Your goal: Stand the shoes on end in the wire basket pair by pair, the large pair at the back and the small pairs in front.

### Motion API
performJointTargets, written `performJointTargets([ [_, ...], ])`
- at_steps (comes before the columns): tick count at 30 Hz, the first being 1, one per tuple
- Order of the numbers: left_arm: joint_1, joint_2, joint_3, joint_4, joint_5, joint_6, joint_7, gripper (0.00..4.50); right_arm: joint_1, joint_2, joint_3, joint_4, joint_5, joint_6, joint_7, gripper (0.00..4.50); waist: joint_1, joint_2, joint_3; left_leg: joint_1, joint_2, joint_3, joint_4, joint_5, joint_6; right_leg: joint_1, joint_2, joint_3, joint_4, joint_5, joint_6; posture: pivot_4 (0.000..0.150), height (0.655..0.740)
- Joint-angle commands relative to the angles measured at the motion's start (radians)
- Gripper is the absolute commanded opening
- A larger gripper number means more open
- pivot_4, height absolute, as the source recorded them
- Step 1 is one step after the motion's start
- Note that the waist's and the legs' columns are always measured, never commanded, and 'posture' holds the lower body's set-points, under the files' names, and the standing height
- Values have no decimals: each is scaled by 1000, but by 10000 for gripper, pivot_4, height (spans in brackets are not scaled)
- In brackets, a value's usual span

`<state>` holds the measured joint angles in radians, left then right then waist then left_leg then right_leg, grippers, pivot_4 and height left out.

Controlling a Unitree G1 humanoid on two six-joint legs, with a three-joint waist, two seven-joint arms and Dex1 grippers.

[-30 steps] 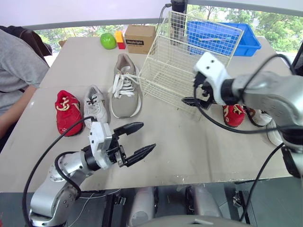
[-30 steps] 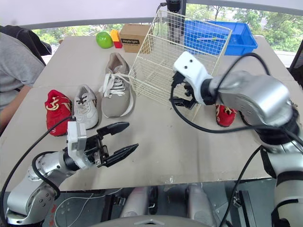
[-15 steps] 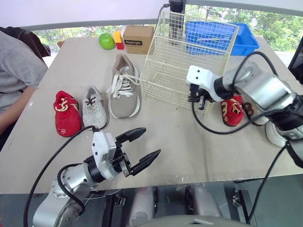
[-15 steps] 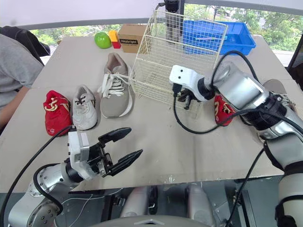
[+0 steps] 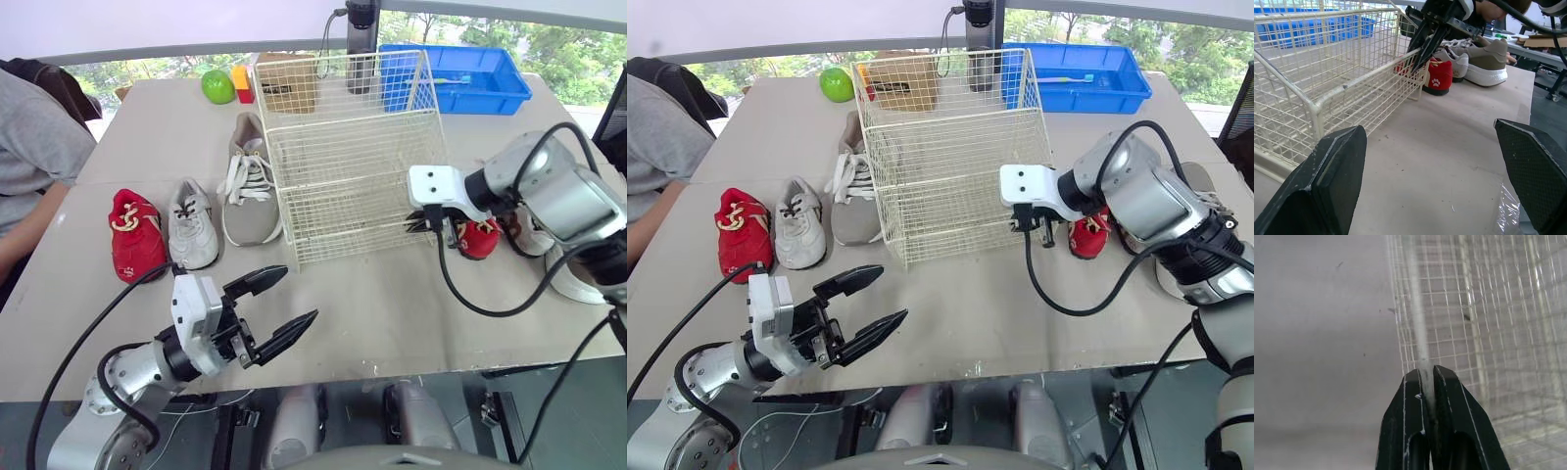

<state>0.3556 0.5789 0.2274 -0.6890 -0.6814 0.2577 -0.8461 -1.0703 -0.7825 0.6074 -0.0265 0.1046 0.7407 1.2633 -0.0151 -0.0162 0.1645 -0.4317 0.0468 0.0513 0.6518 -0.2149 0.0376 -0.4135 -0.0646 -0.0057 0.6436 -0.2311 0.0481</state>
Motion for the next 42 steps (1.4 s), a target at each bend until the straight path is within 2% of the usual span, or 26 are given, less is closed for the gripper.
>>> performJointTargets([
  [1, -2, 5, 18, 7, -8, -27, -20, 45000, -41, 11, -59, -18, -19, 113, -36, 416, 5, 0, 0, 0, 0, 0, 0, 0, 0, 0, 0, 0, 0, 0, 0, 1500, 7400],
  [6, -17, 0, 4, 24, 0, -40, -32, 45000, -47, 20, -60, 9, -44, 81, -43, 416, 7, 0, 0, -2, -2, 0, 0, 0, 0, -1, -3, -1, -1, 0, 0, 1500, 7400],
  [11, -3, -3, 9, 24, -1, -52, -40, 45000, -19, -26, -57, -69, -25, 108, 10, 416, 5, 1, 1, -2, -4, 0, 0, 0, 0, -1, -4, -1, -1, 0, 0, 1500, 7400],
  [17, -8, -8, 2, 40, 6, -64, -45, 45000, -10, -8, -88, -45, -48, 77, -52, 416, 3, 2, 1, -2, -5, 0, -1, 0, 0, -1, -3, -2, -1, 0, 0, 1500, 7400],
  [20, -18, -12, -2, 50, 5, -66, -48, 45000, 2, -10, -142, -70, -17, 49, -53, 8514, 5, 2, 2, -2, -5, 0, -1, 0, 0, -1, -3, -2, -1, 0, 1, 1500, 7400],
  [25, -53, -11, -17, 74, -3, -63, -64, 45000, 52, -32, -278, -188, 62, 110, -64, 32273, 6, 2, 2, -2, -5, -1, -1, 0, 0, -1, -3, -2, -1, 0, 1, 1500, 7400],
  [27, -80, -8, -36, 62, -24, -33, -57, 45000, 118, -52, -421, -301, 164, 175, -61, 42600, 8, 2, 2, -2, -5, -1, -1, 0, 0, -1, -3, -2, -1, 0, 1, 1500, 7400],
  [28, -98, -7, -46, 53, -41, -11, -47, 45000, 167, -60, -516, -369, 234, 198, -50, 44500, 11, 1, 2, -2, -5, -1, -1, 0, 0, -1, -3, -2, -1, 0, 1, 1500, 7400],
  [31, -145, -1, -71, 33, -80, 41, -25, 45000, 257, -49, -782, -517, 402, 391, -104, 44500, 19, 1, 2, -2, -3, -1, -1, 0, 0, 1, -3, -3, -1, 0, 1, 1500, 7400],
  [34, -214, 1, -103, 21, -109, 97, 8, 45000, 336, -17, -1053, -615, 453, 598, -237, 44500, 26, 1, 2, -2, -4, -1, 0, 0, 0, 1, -2, -3, -1, 0, 1, 1500, 7400],
  [36, -259, 4, -127, 15, -125, 130, 20, 45000, 400, -17, -1200, -649, 433, 706, -306, 44500, 29, 1, 1, -1, -4, -2, 1, 0, 0, 2, -2, -3, -1, 0, 1, 1500, 7400],
  [40, -344, -10, -168, 26, -171, 187, 38, 45000, 640, -76, -1316, -665, 271, 606, -470, 44500, 33, 1, 1, -1, -6, -1, 1, 0, 0, 2, -3, -2, -1, 0, 1, 1500, 7400],
  [42, -389, -24, -190, 46, -177, 202, 40, 45000, 738, -65, -1340, -651, 196, 571, -568, 44500, 31, 1, 1, -2, -7, -1, 1, 0, 0, 3, -3, -1, -1, 0, 1, 1500, 7400],
])
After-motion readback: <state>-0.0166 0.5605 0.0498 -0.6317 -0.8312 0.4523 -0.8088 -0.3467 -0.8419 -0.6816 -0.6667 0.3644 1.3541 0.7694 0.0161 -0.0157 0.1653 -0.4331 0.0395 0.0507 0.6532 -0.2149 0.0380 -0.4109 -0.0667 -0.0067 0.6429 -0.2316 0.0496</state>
